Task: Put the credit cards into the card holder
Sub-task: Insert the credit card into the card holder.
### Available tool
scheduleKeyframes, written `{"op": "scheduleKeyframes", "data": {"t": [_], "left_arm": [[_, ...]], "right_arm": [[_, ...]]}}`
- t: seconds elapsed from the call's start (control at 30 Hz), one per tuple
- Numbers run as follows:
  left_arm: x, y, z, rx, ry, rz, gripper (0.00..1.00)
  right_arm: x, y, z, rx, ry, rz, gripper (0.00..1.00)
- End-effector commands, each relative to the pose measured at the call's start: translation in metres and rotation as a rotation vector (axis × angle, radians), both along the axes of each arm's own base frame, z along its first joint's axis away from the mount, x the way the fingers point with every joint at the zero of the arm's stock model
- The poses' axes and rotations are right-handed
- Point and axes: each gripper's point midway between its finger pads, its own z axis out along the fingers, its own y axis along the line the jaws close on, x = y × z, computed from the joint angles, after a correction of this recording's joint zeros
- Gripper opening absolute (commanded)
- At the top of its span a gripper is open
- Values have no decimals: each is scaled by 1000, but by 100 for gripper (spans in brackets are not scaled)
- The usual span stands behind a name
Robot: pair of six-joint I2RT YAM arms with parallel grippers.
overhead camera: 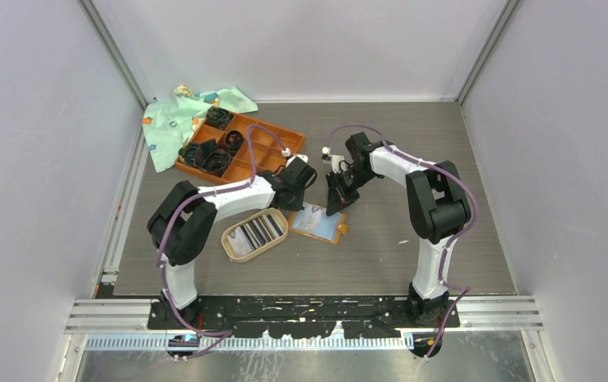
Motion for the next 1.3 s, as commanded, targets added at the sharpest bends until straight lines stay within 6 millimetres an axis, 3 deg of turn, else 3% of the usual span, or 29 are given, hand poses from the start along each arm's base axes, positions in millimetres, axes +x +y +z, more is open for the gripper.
{"op": "scheduleKeyframes", "data": {"t": [0.0,0.37,0.6,1.27], "left_arm": [[11,9,3,18,11,75,9],[16,21,-3,-10,38,141,10],[8,16,-17,-29,110,125,10],[-15,6,-31,-102,192,90,8]], "right_arm": [[-1,4,-4,5,33,-47,11],[-9,5,-22,-67,77,-124,9],[-5,6,-37,-118,77,-180,9],[19,31,-35,-50,31,-184,9]]}}
